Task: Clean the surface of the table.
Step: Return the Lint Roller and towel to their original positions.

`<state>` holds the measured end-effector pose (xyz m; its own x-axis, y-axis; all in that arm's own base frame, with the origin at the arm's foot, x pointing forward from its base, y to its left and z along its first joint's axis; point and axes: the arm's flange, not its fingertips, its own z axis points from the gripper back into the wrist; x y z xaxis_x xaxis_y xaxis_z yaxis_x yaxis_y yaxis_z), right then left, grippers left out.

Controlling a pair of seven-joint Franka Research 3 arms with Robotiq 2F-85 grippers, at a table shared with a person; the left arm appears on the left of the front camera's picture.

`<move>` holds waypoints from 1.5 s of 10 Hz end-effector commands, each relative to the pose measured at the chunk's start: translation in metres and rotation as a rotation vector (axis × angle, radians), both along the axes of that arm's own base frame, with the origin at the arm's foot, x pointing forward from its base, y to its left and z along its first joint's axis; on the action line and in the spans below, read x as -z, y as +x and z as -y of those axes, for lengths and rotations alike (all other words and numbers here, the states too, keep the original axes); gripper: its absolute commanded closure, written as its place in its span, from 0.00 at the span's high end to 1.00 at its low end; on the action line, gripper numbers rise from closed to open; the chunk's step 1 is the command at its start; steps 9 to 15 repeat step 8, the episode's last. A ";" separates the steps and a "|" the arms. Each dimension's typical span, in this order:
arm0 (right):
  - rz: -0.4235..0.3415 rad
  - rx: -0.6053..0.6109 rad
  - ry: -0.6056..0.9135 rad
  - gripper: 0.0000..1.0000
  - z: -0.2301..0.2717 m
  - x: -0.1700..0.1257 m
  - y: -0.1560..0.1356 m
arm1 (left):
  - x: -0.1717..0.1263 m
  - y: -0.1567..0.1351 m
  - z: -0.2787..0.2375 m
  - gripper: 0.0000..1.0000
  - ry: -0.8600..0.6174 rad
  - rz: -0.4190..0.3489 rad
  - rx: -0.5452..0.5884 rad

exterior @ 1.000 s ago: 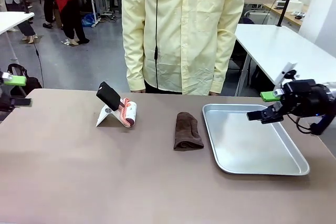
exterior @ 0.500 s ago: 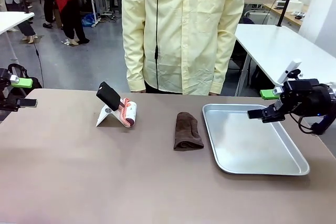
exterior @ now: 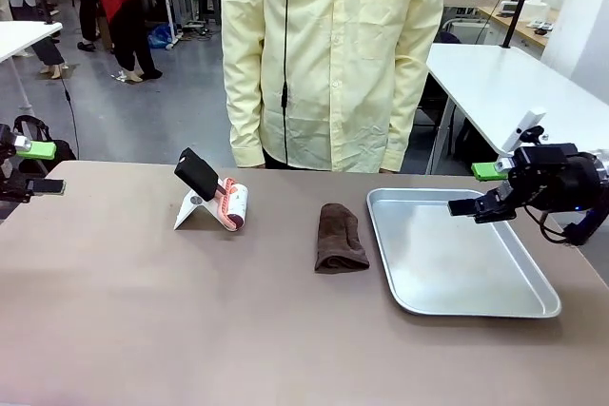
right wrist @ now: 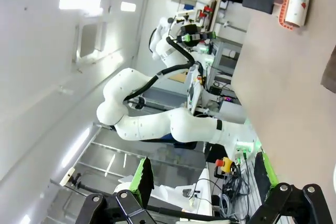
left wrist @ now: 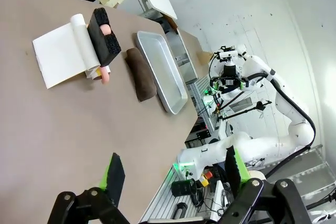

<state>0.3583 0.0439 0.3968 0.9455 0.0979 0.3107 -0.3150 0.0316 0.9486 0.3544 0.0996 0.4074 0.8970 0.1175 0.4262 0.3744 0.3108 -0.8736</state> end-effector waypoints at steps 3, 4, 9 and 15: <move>0.015 -0.019 -0.004 1.00 0.002 0.001 0.000 | -0.001 -0.004 0.003 1.00 -0.012 -0.007 0.001; 0.015 -0.019 -0.004 1.00 0.002 0.001 0.000 | -0.001 -0.004 0.003 1.00 -0.012 -0.007 0.001; 0.015 -0.019 -0.004 1.00 0.002 0.001 0.000 | -0.001 -0.004 0.003 1.00 -0.012 -0.007 0.001; 0.015 -0.019 -0.004 1.00 0.002 0.001 0.000 | -0.001 -0.004 0.003 1.00 -0.012 -0.007 0.001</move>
